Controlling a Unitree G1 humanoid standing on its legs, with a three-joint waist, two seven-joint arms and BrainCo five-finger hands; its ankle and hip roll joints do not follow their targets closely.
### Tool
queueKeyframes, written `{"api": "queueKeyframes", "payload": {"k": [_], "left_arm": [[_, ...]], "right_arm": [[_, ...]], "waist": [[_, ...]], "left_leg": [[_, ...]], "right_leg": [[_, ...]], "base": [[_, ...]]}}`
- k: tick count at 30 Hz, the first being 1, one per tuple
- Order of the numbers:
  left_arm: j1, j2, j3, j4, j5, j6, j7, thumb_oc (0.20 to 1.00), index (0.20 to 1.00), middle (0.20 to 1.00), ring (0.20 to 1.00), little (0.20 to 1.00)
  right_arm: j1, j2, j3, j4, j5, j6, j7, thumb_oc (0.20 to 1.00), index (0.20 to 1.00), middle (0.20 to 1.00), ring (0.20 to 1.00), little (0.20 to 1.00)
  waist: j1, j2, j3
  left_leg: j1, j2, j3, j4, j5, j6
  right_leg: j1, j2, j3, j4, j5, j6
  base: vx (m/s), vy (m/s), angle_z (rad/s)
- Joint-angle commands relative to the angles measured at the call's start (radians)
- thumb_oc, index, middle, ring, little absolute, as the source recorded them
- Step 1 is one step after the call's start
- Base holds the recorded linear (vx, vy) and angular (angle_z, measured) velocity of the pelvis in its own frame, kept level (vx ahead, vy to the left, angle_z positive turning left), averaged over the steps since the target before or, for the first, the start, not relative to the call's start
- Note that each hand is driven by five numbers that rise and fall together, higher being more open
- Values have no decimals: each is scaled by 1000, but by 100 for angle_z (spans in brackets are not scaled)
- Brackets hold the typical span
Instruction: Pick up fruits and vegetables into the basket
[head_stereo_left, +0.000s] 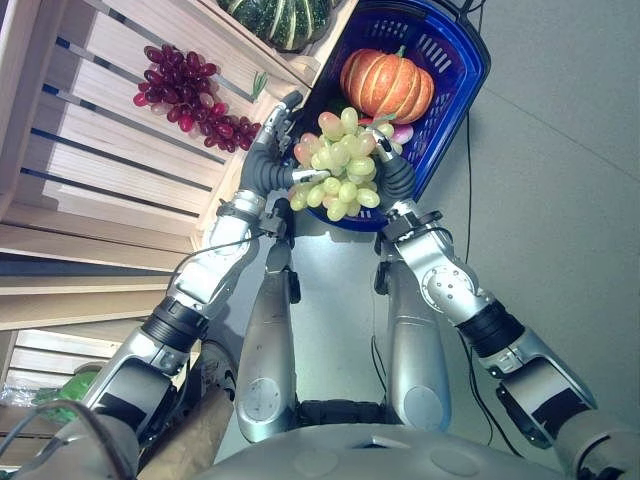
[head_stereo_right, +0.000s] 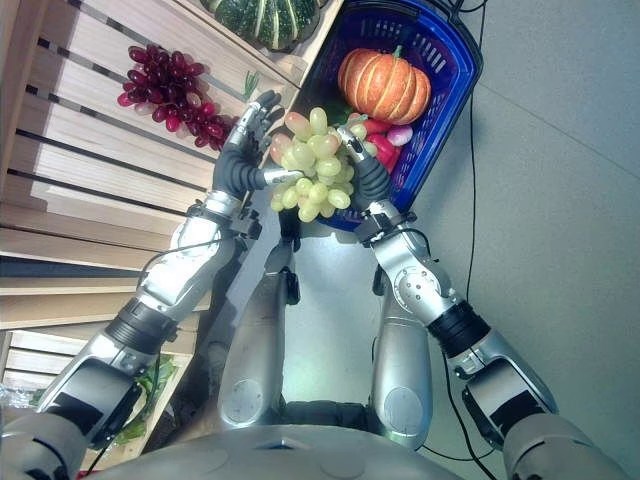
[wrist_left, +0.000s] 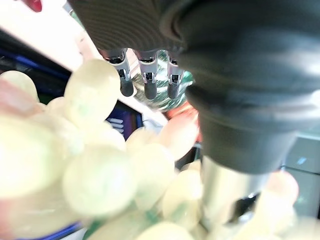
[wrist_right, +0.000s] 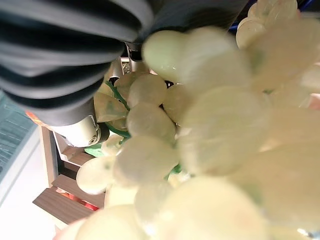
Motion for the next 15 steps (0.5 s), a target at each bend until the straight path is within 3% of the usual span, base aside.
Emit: {"api": "queueKeyframes", "payload": {"k": [1, 7, 15], "left_arm": [[-33, -8, 70, -51, -9, -97, 31, 1000, 1000, 1000, 1000, 1000], [-28, -10, 118, -30, -27, -146, 29, 1000, 1000, 1000, 1000, 1000], [-33, -17, 152, 16, -43, -161, 21, 1000, 1000, 1000, 1000, 1000]], "right_arm": [[37, 61, -3, -118, 10, -13, 61, 200, 200, 200, 200, 200], [46, 65, -44, -115, -2, -29, 60, 200, 200, 200, 200, 200], [41, 70, -100, -99, -24, -61, 45, 200, 200, 200, 200, 200]], "waist": [[-10, -11, -15], [-14, -9, -15], [-21, -6, -15]], "left_leg": [[6, -99, 33, 38, -68, 81], [11, -95, 38, 44, -73, 78], [11, -92, 46, 54, -79, 76]], "right_leg": [[109, 76, -67, -108, 6, -41], [110, 75, -62, -100, 1, -42], [105, 77, -53, -87, -4, -43]], "base": [[0, 0, 0], [0, 0, 0], [10, 9, -3]]}}
